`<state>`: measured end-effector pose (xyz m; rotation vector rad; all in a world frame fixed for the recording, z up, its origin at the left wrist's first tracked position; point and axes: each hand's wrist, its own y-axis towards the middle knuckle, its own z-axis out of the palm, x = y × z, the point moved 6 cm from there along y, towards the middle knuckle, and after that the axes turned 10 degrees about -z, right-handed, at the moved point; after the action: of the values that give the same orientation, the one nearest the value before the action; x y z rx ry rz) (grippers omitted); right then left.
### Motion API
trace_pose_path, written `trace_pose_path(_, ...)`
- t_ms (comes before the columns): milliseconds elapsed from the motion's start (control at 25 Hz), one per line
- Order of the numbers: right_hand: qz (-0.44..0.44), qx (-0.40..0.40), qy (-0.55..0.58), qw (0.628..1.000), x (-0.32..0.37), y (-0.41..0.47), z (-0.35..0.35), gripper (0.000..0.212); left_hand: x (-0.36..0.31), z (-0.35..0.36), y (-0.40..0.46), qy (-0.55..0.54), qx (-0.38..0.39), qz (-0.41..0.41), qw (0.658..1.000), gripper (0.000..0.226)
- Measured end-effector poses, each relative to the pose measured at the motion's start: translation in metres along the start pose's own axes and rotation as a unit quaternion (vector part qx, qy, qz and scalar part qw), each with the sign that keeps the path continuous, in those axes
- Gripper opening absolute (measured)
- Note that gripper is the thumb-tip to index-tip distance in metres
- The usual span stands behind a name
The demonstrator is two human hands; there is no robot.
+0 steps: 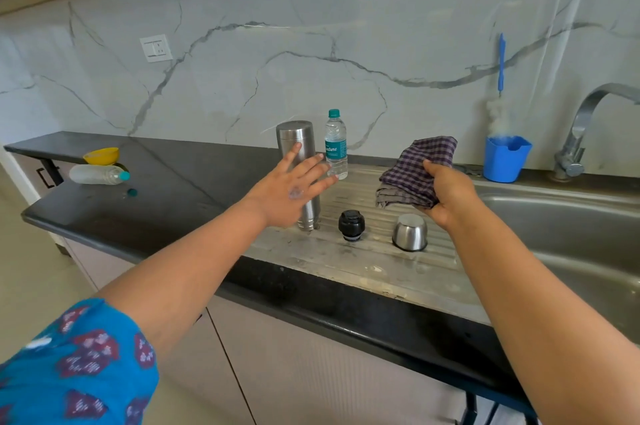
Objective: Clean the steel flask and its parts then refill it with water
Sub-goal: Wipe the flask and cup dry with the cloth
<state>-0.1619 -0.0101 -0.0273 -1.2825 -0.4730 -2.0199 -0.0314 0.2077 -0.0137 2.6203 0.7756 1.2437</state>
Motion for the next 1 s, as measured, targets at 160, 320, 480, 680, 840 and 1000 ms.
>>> trace_pose_path(160, -0.024, -0.006, 0.005, 1.000, 0.010, -0.001, -0.013, 0.026, -0.046, -0.017, 0.001, -0.348, -0.059, -0.135, 0.926, 0.050)
trace_pose_path(320, -0.039, -0.022, -0.005, 0.999, 0.016, -0.003, -0.033, 0.014, -0.087, 0.017, 0.011, -0.511, 0.120, -0.296, 0.798, 0.071)
trace_pose_path(480, -0.055, -0.041, 0.003, 0.998, 0.026, -0.005, -0.060, 0.004, -0.092, 0.048, 0.015, -0.517, 0.181, -0.381, 0.745, 0.070)
trace_pose_path(680, -0.043, -0.044, 0.005, 0.998, 0.038, -0.007, -0.111, 0.022, -0.081, 0.022, 0.010, -0.605, 0.124, -0.468, 0.632, 0.066)
trace_pose_path(840, -0.044, -0.069, 0.010, 0.997, 0.054, -0.007, -0.166, 0.020, -0.100, -0.034, 0.035, -0.749, 0.047, -0.448, 0.485, 0.066)
trace_pose_path(1000, -0.094, -0.120, -0.035, 0.988, 0.080, -0.005, -0.225, 0.038, -0.185, -0.088, 0.095, -0.905, 0.107, -0.331, 0.244, 0.043)
